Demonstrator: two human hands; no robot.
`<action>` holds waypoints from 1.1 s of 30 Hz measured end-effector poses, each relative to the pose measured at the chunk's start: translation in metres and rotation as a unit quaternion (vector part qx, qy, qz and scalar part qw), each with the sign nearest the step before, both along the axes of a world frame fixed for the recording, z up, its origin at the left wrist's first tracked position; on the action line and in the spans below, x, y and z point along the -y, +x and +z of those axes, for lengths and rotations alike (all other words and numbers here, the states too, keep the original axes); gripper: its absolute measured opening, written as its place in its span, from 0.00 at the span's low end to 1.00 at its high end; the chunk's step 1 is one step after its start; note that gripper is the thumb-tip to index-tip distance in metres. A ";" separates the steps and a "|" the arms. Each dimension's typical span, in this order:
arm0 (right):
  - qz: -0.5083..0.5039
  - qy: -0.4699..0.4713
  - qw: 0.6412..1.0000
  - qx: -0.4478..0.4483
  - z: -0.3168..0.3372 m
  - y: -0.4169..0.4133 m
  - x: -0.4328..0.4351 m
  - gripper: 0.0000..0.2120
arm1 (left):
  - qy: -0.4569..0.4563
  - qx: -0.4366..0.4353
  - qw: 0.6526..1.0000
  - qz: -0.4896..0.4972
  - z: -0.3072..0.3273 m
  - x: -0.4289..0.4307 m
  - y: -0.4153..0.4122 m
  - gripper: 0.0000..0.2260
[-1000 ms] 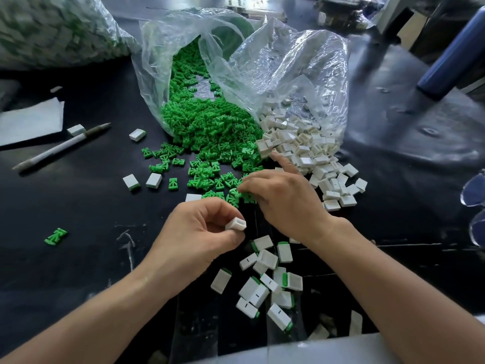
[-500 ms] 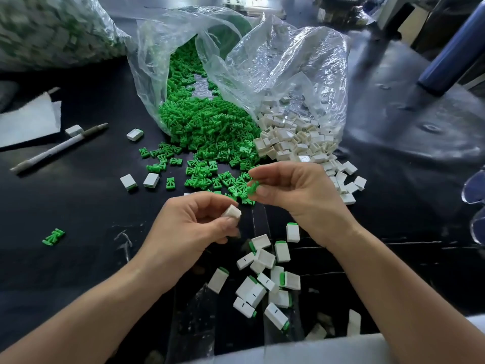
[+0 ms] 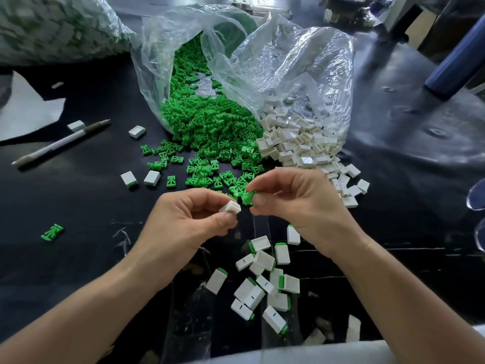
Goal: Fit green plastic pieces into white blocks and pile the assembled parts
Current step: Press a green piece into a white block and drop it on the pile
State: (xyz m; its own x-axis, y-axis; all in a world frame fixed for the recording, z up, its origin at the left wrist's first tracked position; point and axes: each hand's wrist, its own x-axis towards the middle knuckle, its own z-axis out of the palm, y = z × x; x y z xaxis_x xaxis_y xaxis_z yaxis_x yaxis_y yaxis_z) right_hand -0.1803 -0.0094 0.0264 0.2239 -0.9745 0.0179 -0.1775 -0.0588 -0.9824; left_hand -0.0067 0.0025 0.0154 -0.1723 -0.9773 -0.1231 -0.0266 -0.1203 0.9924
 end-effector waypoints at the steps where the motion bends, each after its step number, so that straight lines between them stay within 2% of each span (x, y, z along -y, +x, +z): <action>1: 0.002 -0.002 1.000 -0.005 0.000 0.001 -0.001 0.10 | -0.001 0.001 1.000 -0.003 0.000 0.000 0.000 0.08; 7: 0.026 -0.027 0.997 -0.066 -0.001 0.004 -0.003 0.10 | -0.001 0.012 1.000 -0.018 -0.001 -0.002 -0.002 0.08; 15: 0.044 -0.035 0.993 -0.102 -0.004 0.004 -0.003 0.07 | -0.005 0.024 0.999 -0.021 -0.001 -0.003 -0.002 0.08; 21: 0.052 -0.006 0.995 -0.089 -0.005 0.000 -0.001 0.07 | -0.016 0.027 0.999 -0.012 0.000 -0.003 -0.003 0.09; 23: 0.056 -0.006 0.991 -0.124 -0.006 0.002 -0.001 0.06 | -0.017 0.026 0.999 -0.012 0.000 -0.002 -0.003 0.10; 26: 0.085 -0.040 0.972 -0.216 -0.006 0.003 -0.003 0.08 | -0.013 0.023 0.999 -0.027 0.000 -0.003 -0.003 0.10; 33: 0.144 -0.144 0.925 -0.321 0.002 0.004 -0.005 0.10 | -0.050 0.067 0.995 -0.062 0.000 -0.005 -0.001 0.10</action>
